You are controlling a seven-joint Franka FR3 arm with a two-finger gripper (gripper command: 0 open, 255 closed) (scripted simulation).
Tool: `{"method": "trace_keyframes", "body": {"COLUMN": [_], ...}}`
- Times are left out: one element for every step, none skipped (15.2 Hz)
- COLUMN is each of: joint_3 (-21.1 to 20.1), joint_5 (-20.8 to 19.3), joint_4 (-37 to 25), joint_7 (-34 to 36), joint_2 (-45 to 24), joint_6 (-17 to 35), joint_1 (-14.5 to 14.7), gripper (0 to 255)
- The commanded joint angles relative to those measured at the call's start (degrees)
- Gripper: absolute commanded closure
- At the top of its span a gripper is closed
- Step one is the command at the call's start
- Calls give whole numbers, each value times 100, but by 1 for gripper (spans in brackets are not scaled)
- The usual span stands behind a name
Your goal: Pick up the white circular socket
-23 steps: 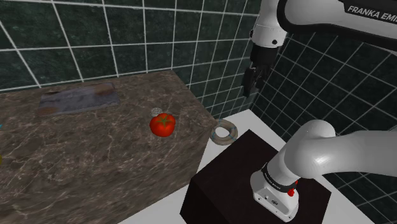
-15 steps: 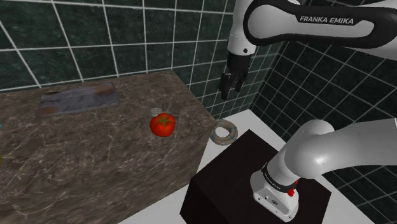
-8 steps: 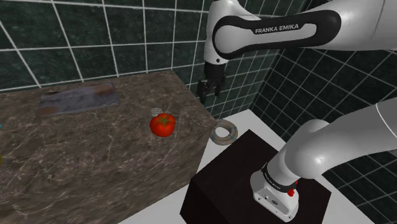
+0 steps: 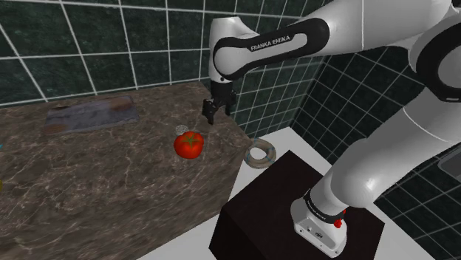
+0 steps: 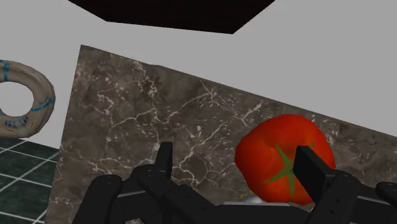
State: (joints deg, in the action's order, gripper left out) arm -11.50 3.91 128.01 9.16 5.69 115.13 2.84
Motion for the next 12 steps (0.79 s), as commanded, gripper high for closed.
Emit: {"method": "trace_keyframes", "body": {"joint_3": [-56, -75, -91, -103, -112, -118, -121, -120, -117, -111, -102, -92], "joint_5": [-74, -120, -169, -221, -273, -327, -382, -436, -489, -541, -591, -639], "joint_4": [-251, -403, -562, -728, -902, -1083, -1272, -1470, -1675, -1889, -2112, -2345], "joint_7": [113, 167, 222, 276, 329, 381, 432, 481, 528, 572, 613, 651], "joint_2": [-436, -660, -884, -1108, -1333, -1557, -1782, -2007, -2232, -2458, -2685, -2913], "joint_6": [208, 288, 360, 424, 481, 530, 571, 604, 630, 647, 657, 659], "joint_1": [28, 45, 63, 85, 110, 137, 167, 200, 235, 273, 314, 356], "gripper": [0, 0, 0, 0, 0, 0, 0, 0, 0, 0, 0, 0]}}
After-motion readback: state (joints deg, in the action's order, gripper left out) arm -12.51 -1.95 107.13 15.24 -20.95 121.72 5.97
